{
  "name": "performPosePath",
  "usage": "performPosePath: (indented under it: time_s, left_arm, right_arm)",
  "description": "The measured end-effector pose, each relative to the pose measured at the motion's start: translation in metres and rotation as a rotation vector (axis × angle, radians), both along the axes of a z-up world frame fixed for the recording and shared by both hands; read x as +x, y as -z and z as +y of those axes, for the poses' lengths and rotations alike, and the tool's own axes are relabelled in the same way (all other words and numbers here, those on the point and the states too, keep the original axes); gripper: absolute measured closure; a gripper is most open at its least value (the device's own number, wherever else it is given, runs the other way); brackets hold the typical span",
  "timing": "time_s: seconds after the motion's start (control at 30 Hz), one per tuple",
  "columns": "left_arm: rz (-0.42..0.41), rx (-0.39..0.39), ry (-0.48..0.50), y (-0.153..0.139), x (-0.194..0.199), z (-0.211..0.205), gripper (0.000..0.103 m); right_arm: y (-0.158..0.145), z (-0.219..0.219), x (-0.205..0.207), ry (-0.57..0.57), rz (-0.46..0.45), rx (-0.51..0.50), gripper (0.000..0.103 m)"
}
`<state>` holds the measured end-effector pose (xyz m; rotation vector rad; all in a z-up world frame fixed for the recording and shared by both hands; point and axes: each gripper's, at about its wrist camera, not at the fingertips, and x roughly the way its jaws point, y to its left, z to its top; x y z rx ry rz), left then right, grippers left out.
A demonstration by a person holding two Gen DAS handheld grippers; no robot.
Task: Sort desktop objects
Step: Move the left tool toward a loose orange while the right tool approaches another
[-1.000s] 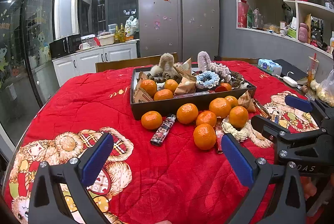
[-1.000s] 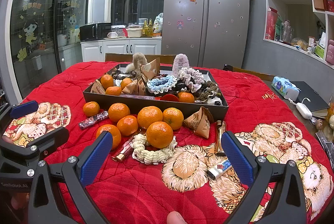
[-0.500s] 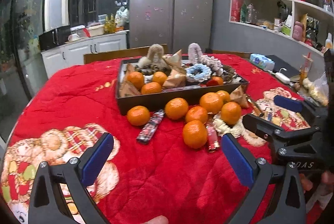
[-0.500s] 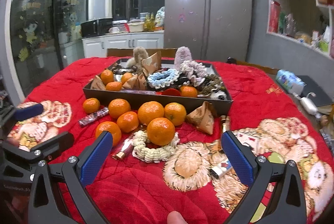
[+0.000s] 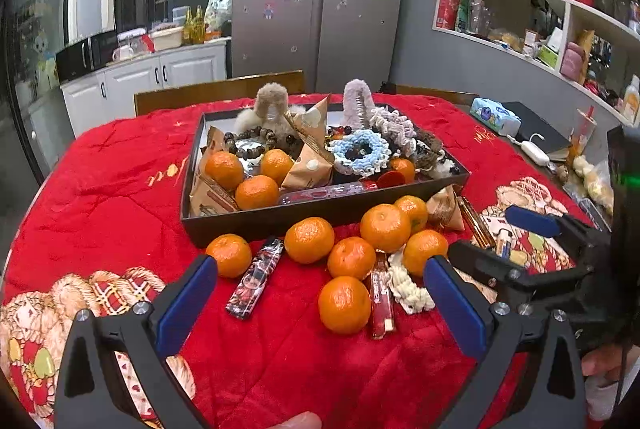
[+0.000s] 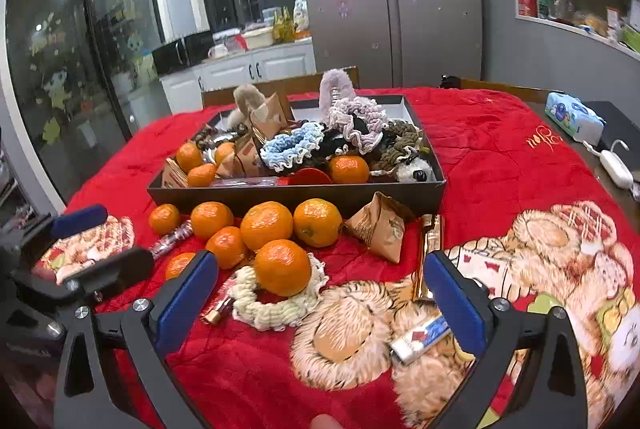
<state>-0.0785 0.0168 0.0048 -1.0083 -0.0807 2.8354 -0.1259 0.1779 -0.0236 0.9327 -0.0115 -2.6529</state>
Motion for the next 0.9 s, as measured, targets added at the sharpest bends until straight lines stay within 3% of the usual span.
performPosePath:
  time_s: [0.23, 0.37, 0.57, 0.77, 0.9]
  left_arm:
    - [-0.057, -0.018, -0.008, 0.016, -0.021, -0.005, 0.0]
    - [-0.088, -0.013, -0.023, 0.031, -0.028, -0.008, 0.0]
    - [-0.095, -0.075, -0.017, 0.044, -0.03, -0.002, 0.0]
    - [-0.155, 0.017, -0.007, 0.054, -0.035, -0.01, 0.0]
    - [-0.169, 0.034, -0.01, 0.057, -0.036, -0.012, 0.0]
  right_arm:
    - [0.012, -0.009, -0.025, -0.103, -0.113, 0.007, 0.017]
    - [0.022, -0.017, -0.03, -0.148, -0.128, 0.005, 0.036]
    - [0.033, -0.018, -0.033, -0.162, -0.162, -0.024, 0.045]
    - [0.037, -0.015, -0.035, -0.171, -0.172, -0.055, 0.05]
    - [0.035, -0.017, -0.029, -0.165, -0.15, -0.026, 0.052]
